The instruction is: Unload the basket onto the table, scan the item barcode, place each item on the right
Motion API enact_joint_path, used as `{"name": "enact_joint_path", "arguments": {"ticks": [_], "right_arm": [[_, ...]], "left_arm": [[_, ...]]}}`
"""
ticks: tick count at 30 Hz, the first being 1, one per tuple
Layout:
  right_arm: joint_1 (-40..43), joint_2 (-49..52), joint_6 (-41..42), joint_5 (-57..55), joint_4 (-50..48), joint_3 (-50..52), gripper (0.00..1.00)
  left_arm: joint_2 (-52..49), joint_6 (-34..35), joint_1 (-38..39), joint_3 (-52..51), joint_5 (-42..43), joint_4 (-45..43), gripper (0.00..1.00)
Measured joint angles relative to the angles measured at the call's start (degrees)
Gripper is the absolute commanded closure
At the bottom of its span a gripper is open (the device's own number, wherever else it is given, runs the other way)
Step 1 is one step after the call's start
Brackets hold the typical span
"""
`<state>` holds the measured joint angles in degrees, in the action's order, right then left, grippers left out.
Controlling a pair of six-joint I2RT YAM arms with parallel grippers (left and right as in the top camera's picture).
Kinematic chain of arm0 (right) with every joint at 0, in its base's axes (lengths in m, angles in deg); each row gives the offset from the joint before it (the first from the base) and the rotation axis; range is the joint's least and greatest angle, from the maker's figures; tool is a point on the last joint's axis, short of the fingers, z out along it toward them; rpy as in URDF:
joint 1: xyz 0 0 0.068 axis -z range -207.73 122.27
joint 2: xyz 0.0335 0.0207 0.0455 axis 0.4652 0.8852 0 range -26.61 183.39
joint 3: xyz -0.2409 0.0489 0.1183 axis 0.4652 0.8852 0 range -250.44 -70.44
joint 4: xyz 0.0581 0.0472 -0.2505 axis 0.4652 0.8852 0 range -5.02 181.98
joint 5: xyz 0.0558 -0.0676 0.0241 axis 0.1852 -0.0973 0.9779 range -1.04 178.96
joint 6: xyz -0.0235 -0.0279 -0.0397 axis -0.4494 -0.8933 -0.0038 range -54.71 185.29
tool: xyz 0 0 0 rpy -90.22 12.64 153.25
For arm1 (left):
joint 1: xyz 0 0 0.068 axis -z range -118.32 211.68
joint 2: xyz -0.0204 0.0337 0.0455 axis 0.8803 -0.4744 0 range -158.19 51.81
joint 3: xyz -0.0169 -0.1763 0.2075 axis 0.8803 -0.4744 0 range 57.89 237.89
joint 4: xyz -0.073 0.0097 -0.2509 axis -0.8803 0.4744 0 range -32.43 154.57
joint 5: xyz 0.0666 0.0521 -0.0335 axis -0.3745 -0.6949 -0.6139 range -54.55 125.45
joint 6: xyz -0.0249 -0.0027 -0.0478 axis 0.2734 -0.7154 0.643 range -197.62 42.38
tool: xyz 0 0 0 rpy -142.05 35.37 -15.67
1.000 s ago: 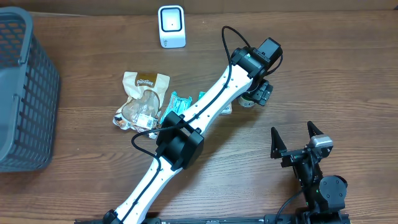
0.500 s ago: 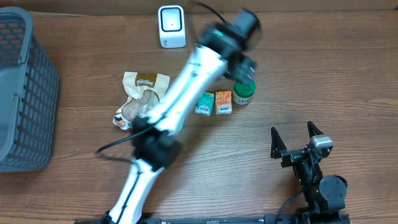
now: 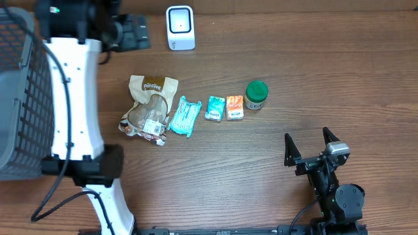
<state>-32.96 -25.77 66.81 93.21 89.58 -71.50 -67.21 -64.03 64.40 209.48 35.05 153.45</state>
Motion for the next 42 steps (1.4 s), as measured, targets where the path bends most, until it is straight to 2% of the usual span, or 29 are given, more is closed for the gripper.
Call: {"name": "enact_joint_path", "arguments": {"ticks": [4, 9, 18, 27, 31, 42], "right_arm": [[0.02, 0.00, 0.00, 0.02, -0.04, 0.00, 0.00], [0.00, 0.00, 0.00, -0.44, -0.63, 0.00, 0.00], [0.00, 0.00, 2.58, 0.24, 0.09, 0.00, 0.00], [0.02, 4.24, 4.11, 10.60, 2.03, -1.42, 0.00], [0.02, 12.37, 4.42, 15.32, 6.36, -9.44, 0.00], [-0.26, 40.41, 4.57, 25.07, 24.98, -40.37, 0.00]], "left_arm": [[-0.70, -5.03, -6.40, -0.22, 1.51, 0.04, 0.00], [-0.70, -10.82, -10.93, -0.22, 2.03, 0.79, 0.00], [-0.70, -12.79, -12.48, -0.22, 2.36, 0.79, 0.01], [-0.70, -13.44, -12.48, -0.22, 2.38, 0.81, 0.00], [-0.70, -13.62, -12.48, -0.22, 2.58, 0.81, 0.00], [-0.70, -13.64, -12.48, -0.22, 2.78, 0.83, 0.01]]}}
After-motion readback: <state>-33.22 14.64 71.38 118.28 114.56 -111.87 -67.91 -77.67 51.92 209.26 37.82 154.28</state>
